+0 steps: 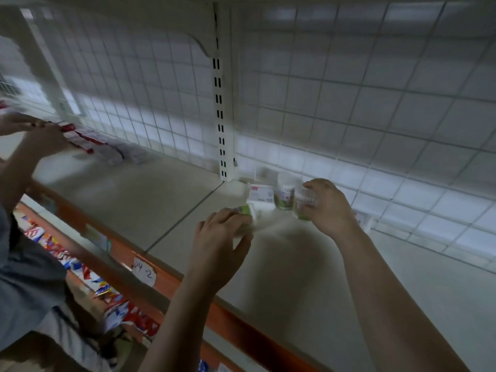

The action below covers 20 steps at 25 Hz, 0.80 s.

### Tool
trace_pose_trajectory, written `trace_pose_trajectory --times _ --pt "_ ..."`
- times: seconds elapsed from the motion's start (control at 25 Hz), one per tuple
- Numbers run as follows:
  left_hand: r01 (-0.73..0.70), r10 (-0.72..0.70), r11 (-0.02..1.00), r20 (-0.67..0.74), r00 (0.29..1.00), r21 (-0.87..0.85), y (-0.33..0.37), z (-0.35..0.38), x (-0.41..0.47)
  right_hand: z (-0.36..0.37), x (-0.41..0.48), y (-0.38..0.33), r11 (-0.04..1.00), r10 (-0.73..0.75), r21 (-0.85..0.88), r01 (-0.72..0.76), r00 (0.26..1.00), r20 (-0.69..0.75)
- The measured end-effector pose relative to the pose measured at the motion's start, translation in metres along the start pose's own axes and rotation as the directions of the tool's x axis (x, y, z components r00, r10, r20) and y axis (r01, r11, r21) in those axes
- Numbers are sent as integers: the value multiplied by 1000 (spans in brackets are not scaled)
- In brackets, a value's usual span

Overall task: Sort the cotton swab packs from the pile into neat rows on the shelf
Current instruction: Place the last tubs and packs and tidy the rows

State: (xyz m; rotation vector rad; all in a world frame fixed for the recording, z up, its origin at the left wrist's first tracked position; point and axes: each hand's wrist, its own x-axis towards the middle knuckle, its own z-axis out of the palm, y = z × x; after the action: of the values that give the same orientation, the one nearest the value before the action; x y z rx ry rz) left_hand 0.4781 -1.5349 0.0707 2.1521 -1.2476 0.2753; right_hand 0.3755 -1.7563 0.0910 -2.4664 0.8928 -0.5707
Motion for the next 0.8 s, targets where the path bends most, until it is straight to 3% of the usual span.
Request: trace_pose_trajectory --times 0.24,0.52,0.8 --pt "-72 73 994 4 997 -83 -41 -12 31 9 4 -14 994 111 0 -112 986 -124" --pt "7 15 988 137 990 -153 -66 -7 36 10 -12 -30 964 263 8 -266 948 -179" --pt "8 25 987 202 979 -159 -80 1 44 16 -36 -33 951 308 61 -302 922 -235"
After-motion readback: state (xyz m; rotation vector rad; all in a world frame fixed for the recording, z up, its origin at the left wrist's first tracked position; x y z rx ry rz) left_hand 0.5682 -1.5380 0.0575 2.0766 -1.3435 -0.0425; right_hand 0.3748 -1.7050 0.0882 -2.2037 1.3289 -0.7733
